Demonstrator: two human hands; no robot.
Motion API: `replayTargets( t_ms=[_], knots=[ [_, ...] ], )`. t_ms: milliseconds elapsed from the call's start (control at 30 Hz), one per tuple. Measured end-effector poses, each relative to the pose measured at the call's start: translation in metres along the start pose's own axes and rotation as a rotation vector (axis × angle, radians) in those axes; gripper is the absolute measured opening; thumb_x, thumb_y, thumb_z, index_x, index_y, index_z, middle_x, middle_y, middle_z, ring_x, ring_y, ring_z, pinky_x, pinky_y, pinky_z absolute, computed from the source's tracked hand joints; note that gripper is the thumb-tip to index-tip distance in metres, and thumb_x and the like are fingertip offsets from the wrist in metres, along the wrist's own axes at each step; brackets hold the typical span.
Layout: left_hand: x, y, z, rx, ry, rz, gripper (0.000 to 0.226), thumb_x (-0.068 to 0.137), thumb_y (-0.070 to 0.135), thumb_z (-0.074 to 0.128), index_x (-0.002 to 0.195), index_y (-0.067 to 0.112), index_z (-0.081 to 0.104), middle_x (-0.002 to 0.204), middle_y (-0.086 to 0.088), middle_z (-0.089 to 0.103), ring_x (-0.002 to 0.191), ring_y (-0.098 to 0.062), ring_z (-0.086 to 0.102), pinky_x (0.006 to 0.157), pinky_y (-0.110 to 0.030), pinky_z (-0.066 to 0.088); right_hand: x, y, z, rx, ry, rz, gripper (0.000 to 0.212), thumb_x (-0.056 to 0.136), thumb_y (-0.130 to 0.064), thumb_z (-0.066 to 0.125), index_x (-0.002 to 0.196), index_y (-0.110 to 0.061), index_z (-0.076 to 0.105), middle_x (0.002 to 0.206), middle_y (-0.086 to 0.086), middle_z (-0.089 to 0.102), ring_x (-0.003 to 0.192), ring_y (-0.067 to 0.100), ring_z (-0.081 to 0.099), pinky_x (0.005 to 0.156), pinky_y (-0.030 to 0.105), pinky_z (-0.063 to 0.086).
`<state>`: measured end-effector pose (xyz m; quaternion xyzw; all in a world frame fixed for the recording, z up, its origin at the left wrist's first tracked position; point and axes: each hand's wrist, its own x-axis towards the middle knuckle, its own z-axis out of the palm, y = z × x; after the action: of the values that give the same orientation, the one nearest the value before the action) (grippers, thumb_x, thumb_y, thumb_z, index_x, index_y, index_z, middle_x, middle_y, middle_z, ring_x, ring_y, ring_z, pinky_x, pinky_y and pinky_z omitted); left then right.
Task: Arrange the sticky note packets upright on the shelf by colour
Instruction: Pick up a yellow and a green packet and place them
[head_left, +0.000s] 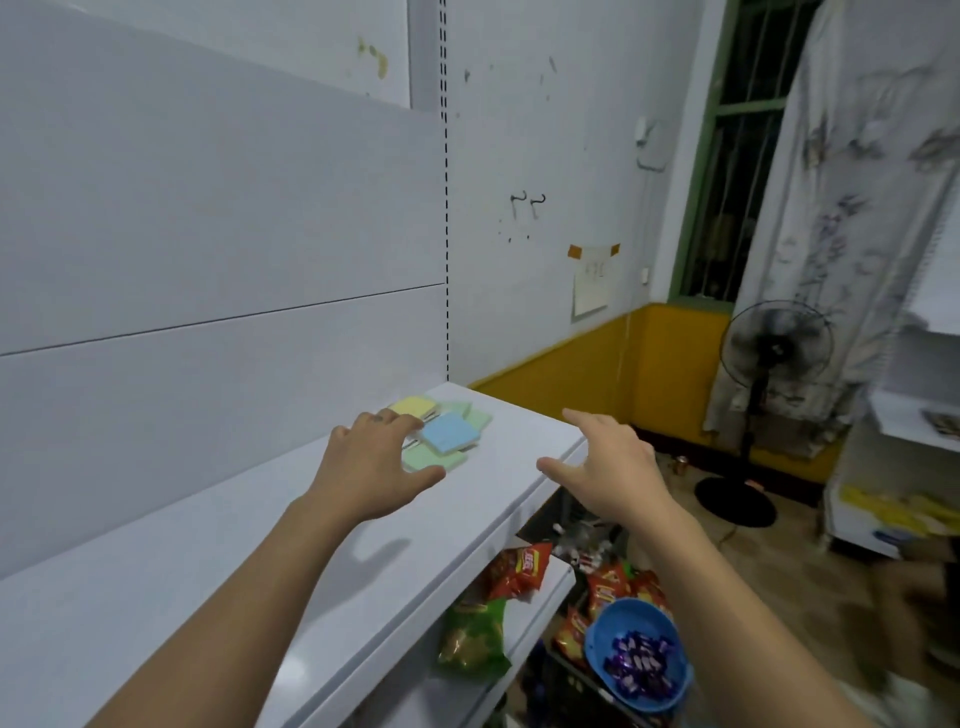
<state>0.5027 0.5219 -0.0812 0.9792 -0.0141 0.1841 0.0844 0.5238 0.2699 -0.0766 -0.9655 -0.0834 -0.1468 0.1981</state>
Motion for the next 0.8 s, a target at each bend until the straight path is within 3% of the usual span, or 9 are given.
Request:
replayTargets(
  t_ms=[533,800],
  knots=[
    [0.112,-0.097,0.049,-0.145,0.013,-0.072,0.057,0.084,0.057,0.055,0.133,0.030,0.046,0.137,0.003,0.047,0.126,-0.020,0.041,0.098,-0.037,0.032,0.123,-0.067,0.057,-0.101,-0.103,-0.007,0.075,0.084,-0.061,0.057,0.147,-0.030,0.031,0.151,-0.001,0.036,0.136,0.023,0.035,0.110,0.044,0.026],
    [0.154,-0.104,0.099,-0.136,-0.074,-0.144,0.056,0.087,0.051,0.054,0.138,0.035,0.039,0.135,-0.001,0.048,0.123,-0.022,0.044,0.097,-0.039,0.036,0.175,-0.050,0.108,0.043,-0.277,-0.022,0.078,0.081,-0.062,0.062,0.146,-0.028,0.034,0.145,-0.002,0.045,0.130,0.019,0.045,0.103,0.039,0.042]
  ],
)
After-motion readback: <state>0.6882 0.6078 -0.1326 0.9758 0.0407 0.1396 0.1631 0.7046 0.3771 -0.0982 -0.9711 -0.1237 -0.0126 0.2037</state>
